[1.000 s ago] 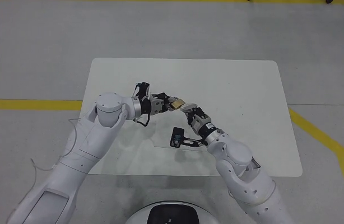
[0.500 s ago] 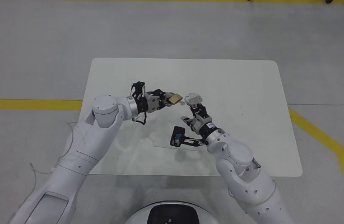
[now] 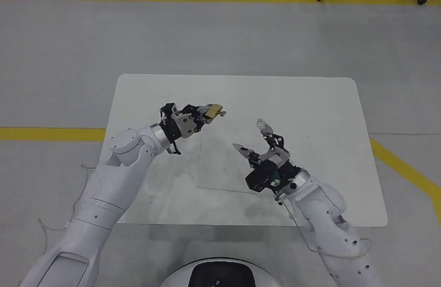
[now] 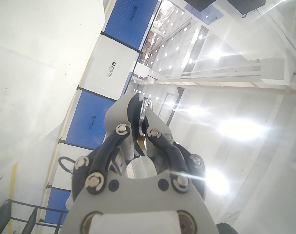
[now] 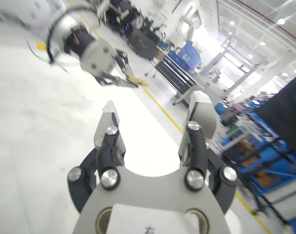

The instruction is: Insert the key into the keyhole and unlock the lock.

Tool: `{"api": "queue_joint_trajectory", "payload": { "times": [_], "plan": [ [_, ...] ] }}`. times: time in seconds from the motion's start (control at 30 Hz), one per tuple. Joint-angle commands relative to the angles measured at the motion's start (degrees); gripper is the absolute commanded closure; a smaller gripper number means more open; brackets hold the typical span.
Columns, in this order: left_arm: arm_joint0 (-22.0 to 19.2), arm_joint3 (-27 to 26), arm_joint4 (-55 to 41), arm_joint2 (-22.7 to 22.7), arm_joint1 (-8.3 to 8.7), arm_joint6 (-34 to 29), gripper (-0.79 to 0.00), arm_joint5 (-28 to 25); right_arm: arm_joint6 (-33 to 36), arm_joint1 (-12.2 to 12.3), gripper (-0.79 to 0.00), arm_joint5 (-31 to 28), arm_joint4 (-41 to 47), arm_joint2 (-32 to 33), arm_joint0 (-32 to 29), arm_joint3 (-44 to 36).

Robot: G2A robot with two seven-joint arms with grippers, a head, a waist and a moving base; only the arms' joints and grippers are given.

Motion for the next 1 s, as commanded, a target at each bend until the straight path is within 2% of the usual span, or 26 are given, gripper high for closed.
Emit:
{"api": "queue_joint_trajectory", "payload": {
  "times": [0.0, 0.13, 0.27, 0.6, 0.97],
  "plan": [
    [-0.1, 0.4, -0.3, 0.5, -0.18, -0.7, 0.0, -0.6, -5.4, 0.0, 0.0, -4.0, 7.7, 0.8, 1.0, 2.6],
    [-0.7, 1.6, -2.3, 1.7, -0.67, -2.5, 0.0, 0.5, -13.0, -0.2, 0.0, -9.5, 15.7, -0.2, 3.1, 6.9],
    [-1.3, 2.5, -4.0, 2.8, -1.08, -4.5, 0.0, 2.0, -16.7, -0.5, 0.0, -9.8, 18.6, -1.6, 4.9, 9.7],
    [-2.1, 3.0, -5.8, 4.9, -1.95, -6.1, 0.0, 3.5, -16.3, -1.3, 0.0, -8.2, 18.9, -5.7, 8.6, 13.4],
    [-2.8, 3.1, -4.9, 4.9, -2.05, -6.9, 0.0, 4.4, -14.2, -1.7, 0.0, -7.3, 19.6, -7.2, 11.5, 16.9]
  ]
}}
